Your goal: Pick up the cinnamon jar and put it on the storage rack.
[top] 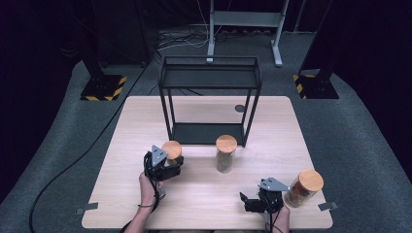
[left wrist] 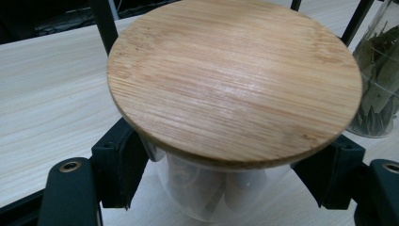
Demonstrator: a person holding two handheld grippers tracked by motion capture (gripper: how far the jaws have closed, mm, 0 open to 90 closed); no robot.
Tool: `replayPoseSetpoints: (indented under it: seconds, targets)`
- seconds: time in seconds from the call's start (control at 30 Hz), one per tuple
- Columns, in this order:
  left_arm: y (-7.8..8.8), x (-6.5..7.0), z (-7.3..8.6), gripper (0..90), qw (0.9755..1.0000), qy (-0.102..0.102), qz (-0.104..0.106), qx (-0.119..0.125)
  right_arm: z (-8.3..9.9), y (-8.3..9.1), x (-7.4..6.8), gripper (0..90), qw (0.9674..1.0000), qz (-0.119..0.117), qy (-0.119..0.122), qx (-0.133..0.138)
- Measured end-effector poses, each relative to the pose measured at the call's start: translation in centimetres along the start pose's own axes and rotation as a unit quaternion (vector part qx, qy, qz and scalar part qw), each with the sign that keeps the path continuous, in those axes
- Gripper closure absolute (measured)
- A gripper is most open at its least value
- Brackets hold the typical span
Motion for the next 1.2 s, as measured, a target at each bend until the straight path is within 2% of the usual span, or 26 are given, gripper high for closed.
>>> replayPoseSetpoints:
  seconds: [1.2]
  targets:
    - [-2.3, 1.1, -1.0, 24.6, 0.9999, -0.001, 0.012, 0.001, 0.0, 0.0, 0.0, 1.8, 1.0000, 0.001, 0.001, 0.001]
Point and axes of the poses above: each handheld gripper's, and its own axes: y roughly backward along the jaws, z roughly out of its underside, x roughly to its right, the point moved 1 cm from there along -y, roughly forward along the jaws, and after that the axes turned 9 degrees about x, right-handed, at the moved point
